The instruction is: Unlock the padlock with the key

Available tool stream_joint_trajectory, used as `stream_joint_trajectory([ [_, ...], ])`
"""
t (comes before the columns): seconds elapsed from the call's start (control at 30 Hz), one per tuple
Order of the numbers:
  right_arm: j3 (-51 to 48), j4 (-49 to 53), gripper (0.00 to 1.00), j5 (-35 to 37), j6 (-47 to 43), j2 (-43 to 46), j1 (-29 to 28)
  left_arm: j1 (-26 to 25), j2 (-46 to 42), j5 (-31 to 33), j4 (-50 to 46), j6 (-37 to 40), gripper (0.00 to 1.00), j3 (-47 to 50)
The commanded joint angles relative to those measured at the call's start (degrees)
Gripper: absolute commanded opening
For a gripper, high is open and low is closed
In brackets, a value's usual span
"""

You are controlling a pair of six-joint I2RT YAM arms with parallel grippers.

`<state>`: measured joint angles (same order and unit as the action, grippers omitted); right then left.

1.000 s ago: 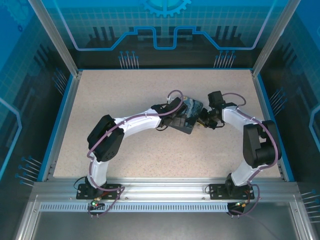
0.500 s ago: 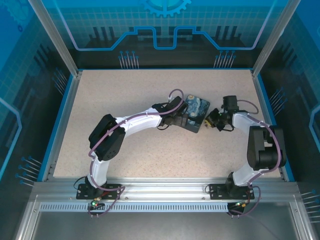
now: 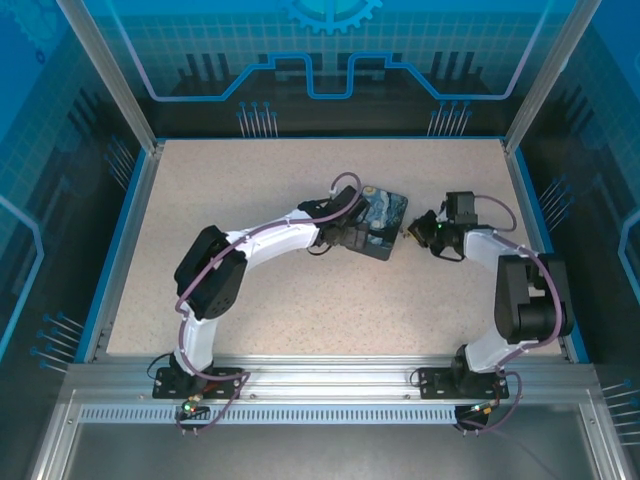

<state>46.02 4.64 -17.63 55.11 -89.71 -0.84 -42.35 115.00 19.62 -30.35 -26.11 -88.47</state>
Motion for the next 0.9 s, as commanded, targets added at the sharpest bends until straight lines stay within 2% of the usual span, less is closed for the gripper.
stream_joint_trajectory([
  [0.0,-2.0,2.95,0.0,5.06,-0.63,5.74,-0.31,3.8,1.62,1.76,-12.63,3.99,0.99,2.17],
  [0.17,-3.82,8.8,0.0,8.71,-2.49,9.72,-0.1,6.17,-0.01,1.57,-12.81,5.08,0.99,1.29],
  [0.53,-5.03,17.31,0.0,12.96,-2.06,8.26,-0.01,8.63,-8.15,-2.45,-12.83,4.59,0.99,1.04],
  [0.57,-5.27,17.47,0.04,12.92,-2.03,8.21,-0.02,8.93,-9.36,-2.89,-12.85,4.32,0.99,1.47],
  [0.6,-5.48,17.51,0.12,12.82,-2.07,8.22,-0.03,9.2,-10.48,-3.21,-12.73,4.03,0.99,1.82],
  [0.67,-6.04,17.48,0.35,12.57,-2.01,8.77,0.11,9.97,-12.88,-4.61,-12.54,3.46,0.99,2.86],
  [0.73,-6.55,17.42,0.5,12.36,-1.85,10.53,0.21,10.81,-15.51,-5.84,-12.2,2.66,0.99,4.13],
  [0.87,-6.11,19.48,0.74,12.92,-1.64,16.83,0.34,12.49,-21.43,-6.01,-11.17,1.52,0.99,7.03],
])
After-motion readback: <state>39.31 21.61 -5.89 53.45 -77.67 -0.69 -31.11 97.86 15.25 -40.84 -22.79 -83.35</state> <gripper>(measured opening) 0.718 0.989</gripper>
